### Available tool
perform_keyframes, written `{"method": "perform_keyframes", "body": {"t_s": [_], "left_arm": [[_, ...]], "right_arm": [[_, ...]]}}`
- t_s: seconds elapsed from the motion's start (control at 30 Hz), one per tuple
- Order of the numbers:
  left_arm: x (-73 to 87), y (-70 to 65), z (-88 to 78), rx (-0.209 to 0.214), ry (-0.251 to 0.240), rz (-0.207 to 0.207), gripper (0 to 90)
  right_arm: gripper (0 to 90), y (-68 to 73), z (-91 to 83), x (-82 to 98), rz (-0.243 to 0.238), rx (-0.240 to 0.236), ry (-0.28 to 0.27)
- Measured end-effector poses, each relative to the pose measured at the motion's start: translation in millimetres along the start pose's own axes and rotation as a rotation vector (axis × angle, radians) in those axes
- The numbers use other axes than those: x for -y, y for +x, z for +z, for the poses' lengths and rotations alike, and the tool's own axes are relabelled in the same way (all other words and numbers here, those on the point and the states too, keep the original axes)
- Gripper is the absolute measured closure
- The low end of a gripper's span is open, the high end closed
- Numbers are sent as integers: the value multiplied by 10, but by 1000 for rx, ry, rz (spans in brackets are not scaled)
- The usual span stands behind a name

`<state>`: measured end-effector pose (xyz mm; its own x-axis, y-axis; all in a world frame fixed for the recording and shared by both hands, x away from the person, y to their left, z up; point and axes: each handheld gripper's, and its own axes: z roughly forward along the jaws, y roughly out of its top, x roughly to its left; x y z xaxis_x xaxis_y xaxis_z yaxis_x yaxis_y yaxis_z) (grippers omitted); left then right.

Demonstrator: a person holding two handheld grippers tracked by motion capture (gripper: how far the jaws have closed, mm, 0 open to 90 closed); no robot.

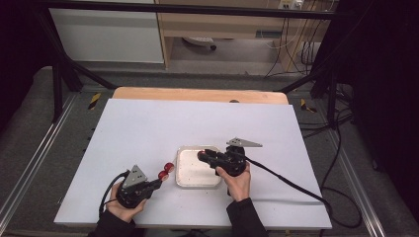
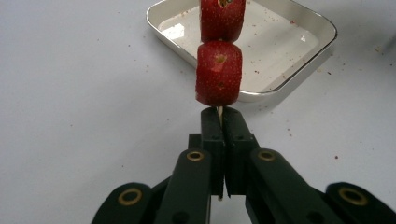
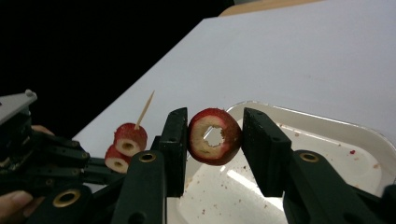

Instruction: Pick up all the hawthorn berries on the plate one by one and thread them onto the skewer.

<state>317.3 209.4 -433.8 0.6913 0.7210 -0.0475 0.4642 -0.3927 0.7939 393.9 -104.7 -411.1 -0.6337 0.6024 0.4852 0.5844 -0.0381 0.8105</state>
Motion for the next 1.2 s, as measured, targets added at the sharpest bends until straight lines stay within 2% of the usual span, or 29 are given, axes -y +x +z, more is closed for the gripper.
{"method": "perform_keyframes", "body": {"t_s": [0.17,0.3,0.53,0.87,1.2], "left_arm": [[-29,-38,2,-4,-18,-10,882],[-57,-59,14,-6,-29,-20,883],[-110,-112,45,-11,-45,-49,883],[-224,-231,126,9,-63,-73,882],[-359,-349,226,36,-81,-110,882]], "right_arm": [[621,7,5,12,24,-4,-65],[621,1,29,6,48,-19,-91],[622,-9,37,-41,80,-34,-168],[622,-23,46,-95,122,-35,-266],[622,-32,49,-132,133,-49,-374]]}}
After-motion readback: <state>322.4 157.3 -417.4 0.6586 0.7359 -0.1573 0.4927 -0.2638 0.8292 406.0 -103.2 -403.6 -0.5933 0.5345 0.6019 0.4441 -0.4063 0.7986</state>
